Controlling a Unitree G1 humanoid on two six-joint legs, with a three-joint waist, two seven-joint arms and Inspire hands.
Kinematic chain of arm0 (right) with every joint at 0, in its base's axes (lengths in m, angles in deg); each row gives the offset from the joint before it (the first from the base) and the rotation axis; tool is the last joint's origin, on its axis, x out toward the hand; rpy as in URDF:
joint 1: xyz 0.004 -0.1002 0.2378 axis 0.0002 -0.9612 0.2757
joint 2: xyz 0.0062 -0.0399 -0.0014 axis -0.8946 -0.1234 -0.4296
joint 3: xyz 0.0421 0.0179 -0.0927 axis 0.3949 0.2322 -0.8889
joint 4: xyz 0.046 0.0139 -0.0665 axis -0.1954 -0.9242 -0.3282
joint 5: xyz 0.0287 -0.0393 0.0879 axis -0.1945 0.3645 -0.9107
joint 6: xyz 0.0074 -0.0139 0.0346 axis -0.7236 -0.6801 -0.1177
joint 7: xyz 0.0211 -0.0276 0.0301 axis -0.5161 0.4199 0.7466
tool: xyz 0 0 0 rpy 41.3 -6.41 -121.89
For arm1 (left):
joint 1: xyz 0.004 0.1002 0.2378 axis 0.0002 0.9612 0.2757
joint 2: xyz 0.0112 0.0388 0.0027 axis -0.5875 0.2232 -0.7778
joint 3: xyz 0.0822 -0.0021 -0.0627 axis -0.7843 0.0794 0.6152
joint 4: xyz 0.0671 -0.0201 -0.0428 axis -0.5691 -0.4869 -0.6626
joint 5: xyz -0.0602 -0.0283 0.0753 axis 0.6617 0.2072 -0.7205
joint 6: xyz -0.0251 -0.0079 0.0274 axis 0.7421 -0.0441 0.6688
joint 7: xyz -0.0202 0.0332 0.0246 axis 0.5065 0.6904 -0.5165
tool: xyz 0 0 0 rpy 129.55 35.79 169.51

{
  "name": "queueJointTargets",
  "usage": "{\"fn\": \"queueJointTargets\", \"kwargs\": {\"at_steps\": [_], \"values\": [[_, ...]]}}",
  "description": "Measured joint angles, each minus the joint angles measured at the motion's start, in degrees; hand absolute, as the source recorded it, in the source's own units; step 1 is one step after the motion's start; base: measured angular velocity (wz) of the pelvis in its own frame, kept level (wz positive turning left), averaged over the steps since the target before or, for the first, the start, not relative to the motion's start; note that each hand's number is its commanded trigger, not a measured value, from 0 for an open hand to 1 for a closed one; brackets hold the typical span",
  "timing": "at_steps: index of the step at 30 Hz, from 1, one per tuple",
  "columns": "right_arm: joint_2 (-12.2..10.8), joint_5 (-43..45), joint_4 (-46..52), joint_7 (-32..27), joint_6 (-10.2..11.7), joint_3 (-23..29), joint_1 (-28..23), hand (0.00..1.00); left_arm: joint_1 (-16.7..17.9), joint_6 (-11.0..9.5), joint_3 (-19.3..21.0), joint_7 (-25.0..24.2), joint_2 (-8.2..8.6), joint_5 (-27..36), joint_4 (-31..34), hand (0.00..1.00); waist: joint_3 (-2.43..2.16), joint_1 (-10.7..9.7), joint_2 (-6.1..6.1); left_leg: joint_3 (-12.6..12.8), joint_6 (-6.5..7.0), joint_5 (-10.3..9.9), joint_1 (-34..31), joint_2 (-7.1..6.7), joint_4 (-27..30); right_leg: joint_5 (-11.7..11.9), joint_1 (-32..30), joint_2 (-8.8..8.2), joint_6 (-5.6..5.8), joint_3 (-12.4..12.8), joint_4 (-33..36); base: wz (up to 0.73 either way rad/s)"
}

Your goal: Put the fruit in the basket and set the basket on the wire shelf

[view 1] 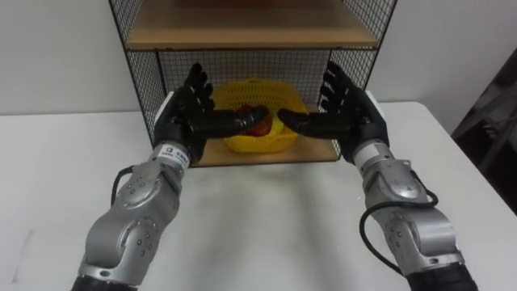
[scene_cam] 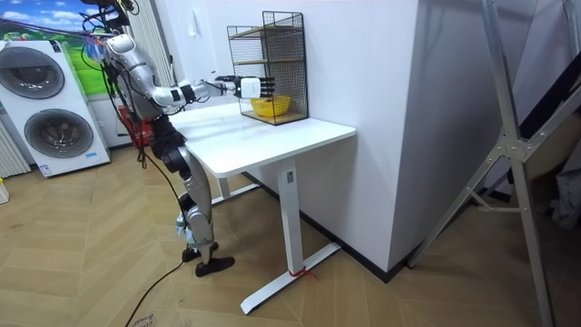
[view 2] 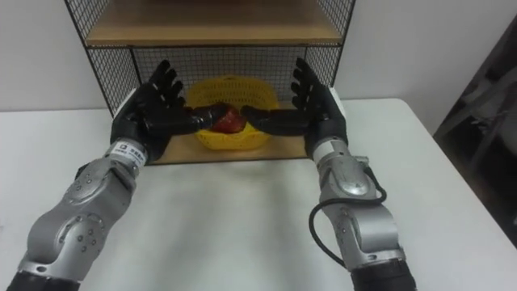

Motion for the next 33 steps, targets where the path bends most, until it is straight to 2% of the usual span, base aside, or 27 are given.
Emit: {"fn": "queueJointTargets", "kwargs": {"at_steps": [3, 5, 6, 8, 10, 13, 14, 16, 18, 20, 23, 25, 26, 28, 29, 31, 32, 33], "values": [[-0.1, 1.5, 3.6, 0.3, 0.0, -0.5, -3.5, 0.0, 2.5, -0.2, 0.0, -0.4, -0.21, 0.1, 1.6, 0.0, 0.18, -0.1, 0.17, -0.1, -0.04, 0.0, -0.3, 0.03, -0.1, -0.1, 0.0, 0.07, 0.12, 0.0, -0.3, 0.0], [0.0, 3.3, 4.8, 0.3, 0.0, -0.9, -4.4, 0.0, 3.9, -1.4, -0.4, -1.2, -0.15, -0.1, 1.7, 0.0, 0.29, -0.1, 0.41, 0.0, -0.03, 0.0, -0.6, 0.07, -0.1, 0.1, -0.2, 0.08, 0.11, -0.2, -0.6, 0.0], [0.0, 5.0, 6.7, 0.4, 0.1, -1.2, -5.7, 0.0, 4.9, -2.0, -1.3, -1.5, -0.14, -0.5, 2.0, 0.0, 0.18, 0.0, 0.52, 0.0, -0.04, 0.0, -1.0, 0.1, 0.0, 0.2, -0.8, 0.11, -0.05, -0.2, -0.6, 0.0], [0.0, 6.4, 9.0, 1.0, 1.1, -2.1, -7.9, 0.0, 7.1, -2.3, -1.6, -2.8, -0.07, -0.9, 2.5, 0.0, 0.44, -0.1, 0.89, 0.1, -0.05, 0.0, -1.1, 0.17, 0.0, 0.5, -0.9, 0.21, -0.22, -0.1, -0.7, -0.02], [0.0, 6.2, 10.3, 2.7, 2.6, -2.2, -11.5, 0.0, 11.1, -3.7, -2.3, -4.7, 0.08, -0.8, 2.9, 0.0, 0.61, 0.0, 1.28, 0.4, -0.07, 0.0, -1.1, 0.23, -0.1, 0.7, -0.9, 0.32, -0.23, 0.2, -0.7, -0.07], [-0.1, 5.9, 11.6, 3.5, 2.8, -2.3, -15.9, 0.0, 16.5, -5.4, -2.8, -6.4, 0.43, -0.9, 3.0, 0.0, 0.42, 0.0, 1.3, 0.7, -0.11, 0.0, -1.0, 0.25, -0.2, 0.2, -0.9, 0.34, 0.09, 0.6, -0.5, -0.07], [-0.1, 5.8, 11.9, 3.8, 3.3, -2.3, -16.7, 0.0, 17.4, -5.8, -2.8, -6.5, 0.36, -0.9, 2.9, 0.0, 0.39, 0.0, 1.3, 0.7, -0.23, -0.1, -0.9, 0.26, -0.2, 0.2, -0.9, 0.37, 0.11, 0.7, -0.5, -0.05], [0.0, 5.7, 12.4, 5.5, 6.5, -2.2, -19.8, 0.0, 21.1, -8.8, -2.7, -7.1, 0.17, -0.8, 3.0, 0.0, 0.19, -0.1, 1.22, 0.7, -0.28, -0.2, -0.9, 0.31, -0.1, 0.1, -0.9, 0.47, 0.09, 0.9, -0.5, 0.0], [0.0, 5.8, 12.5, 6.1, 8.6, -2.0, -22.3, 0.0, 23.5, -10.9, -2.6, -7.4, 0.13, -0.9, 3.0, 0.0, 0.12, -0.1, 1.1, 0.7, -0.29, -0.2, -1.0, 0.33, -0.1, 0.1, -0.9, 0.61, 0.09, 1.2, -0.6, 0.0], [0.1, 6.1, 13.8, 6.5, 9.0, -1.7, -25.0, 0.0, 24.9, -11.5, -1.7, -7.4, -0.03, -1.5, 3.2, 0.0, 0.03, -0.1, 0.95, 0.6, -0.55, -0.3, -1.0, 0.33, -0.1, 0.1, -0.9, 0.66, 0.08, 1.3, -0.5, 0.0], [0.1, 6.3, 14.4, 6.5, 11.7, -0.2, -27.2, 0.0, 25.5, -14.5, 1.1, -6.0, -0.18, -2.6, 3.5, 0.0, 0.08, 0.0, 1.07, 0.7, -0.59, -0.3, -0.9, 0.38, -0.1, 0.3, -0.9, 0.78, -0.09, 1.5, -0.6, -0.01], [0.4, 6.7, 14.7, 5.2, 14.2, 1.5, -27.6, 0.0, 26.9, -17.6, 3.9, -3.8, -0.21, -3.9, 6.5, 0.0, 0.18, 0.4, 1.36, 0.9, -0.62, -0.4, -1.0, 0.39, -0.2, 0.4, -1.1, 1.06, -0.1, 2.4, -0.6, -0.11], [0.3, 7.5, 14.8, 4.9, 14.9, 2.3, -27.7, 0.0, 27.3, -18.2, 4.8, -3.1, -0.15, -4.4, 7.6, 0.0, 0.22, 0.4, 1.42, 0.9, -0.72, -0.5, -1.0, 0.39, -0.2, 0.4, -1.1, 1.09, -0.07, 2.5, -0.6, -0.11], [0.4, 9.0, 16.3, 3.3, 17.1, 5.7, -28.4, 0.0, 27.6, -21.8, 9.5, -0.5, 0.01, -6.6, 10.6, 0.0, 0.26, 0.5, 1.55, 0.9, -0.72, -0.5, -1.0, 0.35, -0.5, 0.3, -1.7, 1.12, 0.04, 2.7, -0.5, -0.04], [0.4, 9.0, 16.6, 2.8, 17.7, 6.6, -28.4, 0.0, 27.5, -22.8, 10.8, 0.3, -0.06, -6.6, 11.2, 0.0, 0.25, 0.5, 1.57, 0.9, -0.7, -0.5, -1.1, 0.36, -0.5, 0.3, -1.7, 1.12, 0.03, 2.7, -0.5, 0.0], [1.3, 9.8, 18.1, -0.2, 20.0, 11.1, -28.4, 0.0, 27.5, -25.9, 16.6, 4.9, -0.23, -9.5, 14.2, 0.0, 0.25, 1.0, 1.74, 0.9, -0.69, -0.4, -1.4, 0.35, -0.5, 0.3, -1.8, 1.12, 0.05, 2.7, -0.5, 0.0], [1.6, 10.1, 18.5, -1.1, 20.3, 12.3, -28.4, 0.0, 27.5, -26.7, 18.0, 6.1, -0.25, -10.3, 15.0, 0.0, 0.28, 1.3, 1.79, 0.9, -0.66, -0.4, -1.4, 0.35, -0.5, 0.3, -1.8, 1.12, 0.04, 2.7, -0.6, 0.0], [2.5, 10.4, 19.3, -2.6, 20.8, 15.3, -28.2, 0.0, 27.5, -27.6, 21.1, 8.5, -0.23, -10.4, 17.1, 0.0, 0.37, 1.7, 1.72, 0.8, -0.5, -0.3, -1.4, 0.36, -0.5, 0.4, -1.8, 1.14, -0.04, 2.6, -0.6, 0.0]]}}
